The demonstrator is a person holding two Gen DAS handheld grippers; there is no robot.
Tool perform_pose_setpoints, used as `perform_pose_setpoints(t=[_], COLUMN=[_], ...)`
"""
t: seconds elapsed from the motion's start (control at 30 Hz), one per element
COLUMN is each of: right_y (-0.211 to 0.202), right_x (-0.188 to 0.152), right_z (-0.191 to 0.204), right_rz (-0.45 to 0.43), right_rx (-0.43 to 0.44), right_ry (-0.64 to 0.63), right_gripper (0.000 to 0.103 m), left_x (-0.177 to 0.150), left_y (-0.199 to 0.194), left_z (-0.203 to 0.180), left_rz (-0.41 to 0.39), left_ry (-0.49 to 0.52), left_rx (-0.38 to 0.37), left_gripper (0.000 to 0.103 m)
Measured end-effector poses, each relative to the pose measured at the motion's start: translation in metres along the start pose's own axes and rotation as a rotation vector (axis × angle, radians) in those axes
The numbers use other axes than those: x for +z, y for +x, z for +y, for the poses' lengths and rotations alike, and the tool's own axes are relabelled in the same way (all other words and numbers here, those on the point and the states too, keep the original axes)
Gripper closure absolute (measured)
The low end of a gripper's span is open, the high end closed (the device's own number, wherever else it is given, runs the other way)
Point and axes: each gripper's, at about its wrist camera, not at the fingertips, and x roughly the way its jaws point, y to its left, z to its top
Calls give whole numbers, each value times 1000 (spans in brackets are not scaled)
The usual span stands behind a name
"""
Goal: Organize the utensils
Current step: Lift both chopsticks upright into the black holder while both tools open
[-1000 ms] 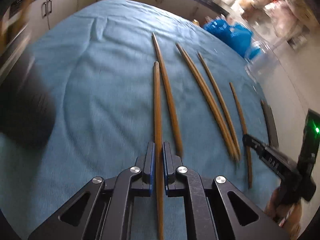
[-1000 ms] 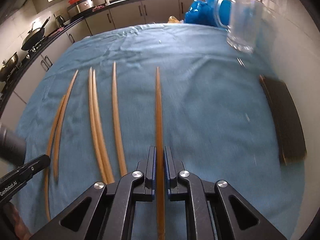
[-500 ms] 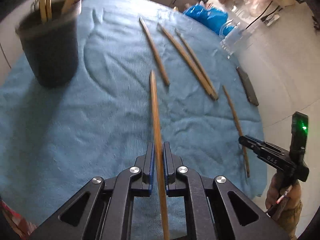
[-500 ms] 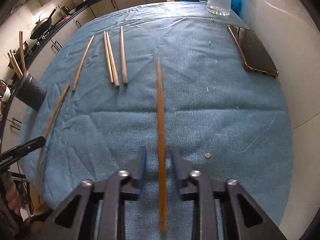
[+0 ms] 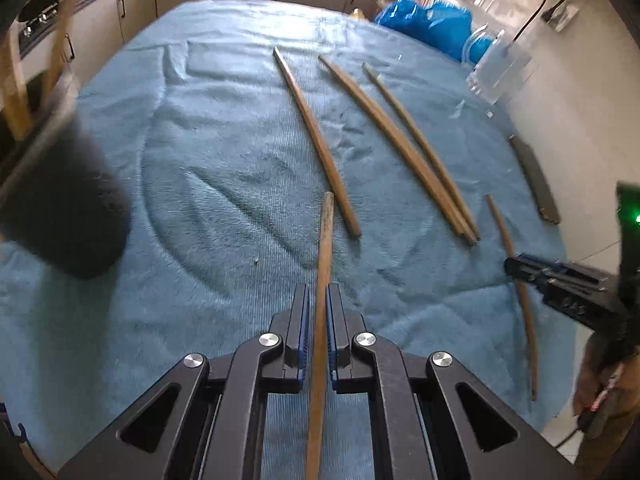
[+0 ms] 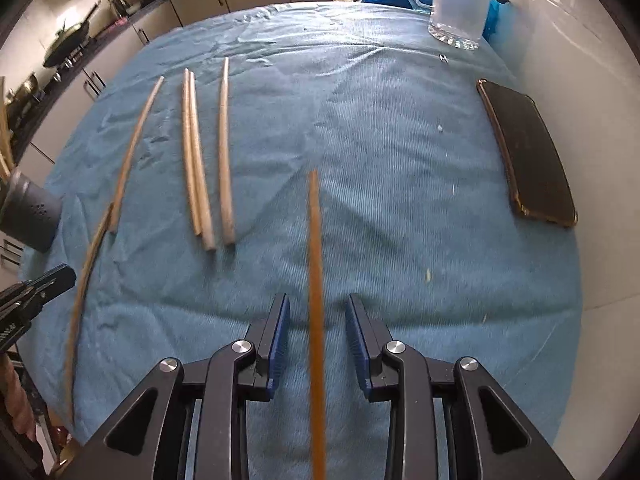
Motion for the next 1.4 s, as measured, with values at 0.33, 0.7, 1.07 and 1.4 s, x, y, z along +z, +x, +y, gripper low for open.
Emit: perform_pose_setpoints(t=[0.33, 0.7, 1.07, 1.4], right_y=[15, 25, -23, -114], right_x=[38, 65, 17, -41], right_z=[8, 16, 14, 45], right_rz=[131, 172, -90, -389], right_rx=[-65, -36, 63, 133], right_ry=[-69, -129, -32, -14], right_gripper=[72, 95, 96, 96], left_x=[12, 20, -10, -46], left_y=[5, 11, -50, -121], left_z=[-3, -10, 8, 9], left_rz=[51, 53, -148, -380], left_ry=[33, 87, 63, 78], left_rx=[5, 27, -100, -143], left_gripper=[95, 97, 97, 97])
